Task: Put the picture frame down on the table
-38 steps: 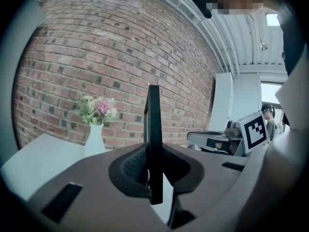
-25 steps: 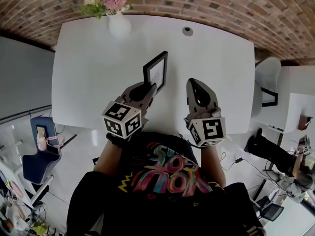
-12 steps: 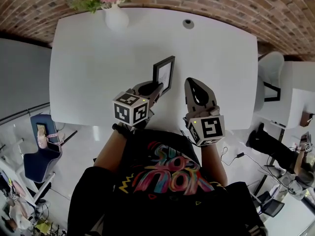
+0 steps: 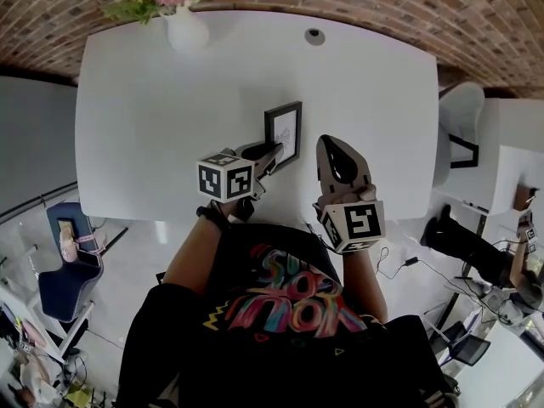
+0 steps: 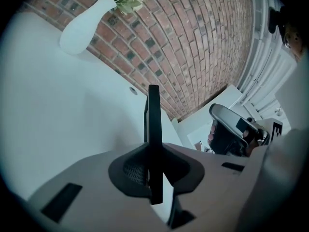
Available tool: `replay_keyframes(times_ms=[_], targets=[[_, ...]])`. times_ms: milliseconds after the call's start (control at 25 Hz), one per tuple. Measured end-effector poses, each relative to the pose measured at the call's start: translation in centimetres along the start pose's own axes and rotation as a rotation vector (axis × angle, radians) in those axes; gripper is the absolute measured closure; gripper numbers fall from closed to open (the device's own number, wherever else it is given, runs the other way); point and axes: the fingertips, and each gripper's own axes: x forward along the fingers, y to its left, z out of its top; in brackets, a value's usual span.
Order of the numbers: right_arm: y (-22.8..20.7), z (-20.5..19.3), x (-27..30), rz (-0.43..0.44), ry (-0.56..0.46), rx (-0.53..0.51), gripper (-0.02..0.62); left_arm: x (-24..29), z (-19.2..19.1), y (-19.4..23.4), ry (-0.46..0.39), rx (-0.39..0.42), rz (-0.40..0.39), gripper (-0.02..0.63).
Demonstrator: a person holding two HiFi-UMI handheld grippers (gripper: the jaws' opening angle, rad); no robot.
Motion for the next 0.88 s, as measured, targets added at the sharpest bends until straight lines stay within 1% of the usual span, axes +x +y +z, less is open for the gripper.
replay_keyframes(times_ms=[120, 200, 440, 680, 880], targets=[[-0.4, -0.5, 0.0, -0.013, 0.021, 0.015, 0.574, 0.4, -0.1, 0.4, 0.006, -0.047, -0.014, 0.545], [-0.6, -0.7, 0.0, -0.016, 0.029, 0.02, 0.574, 0.4, -0.1, 0.8, 0.013, -0.057, -0.003, 0.545], [-0.5, -0.5, 0.0, -0.011, 0.014, 0.031, 0.574, 0.1, -0.6, 2.1, 0.056, -0.026, 0.081, 0.534], [-0.5, -1.0, 0.0, -0.004, 0.023, 0.03, 0.574, 0.0, -0.7, 3.3, 0.053, -0.027, 0.148, 0.52], [-0.3, -1.2, 0.0, 0.004, 0.016, 0.028, 0.574, -0.3, -0.5, 4.0, 0.05, -0.011, 0.197, 0.484]])
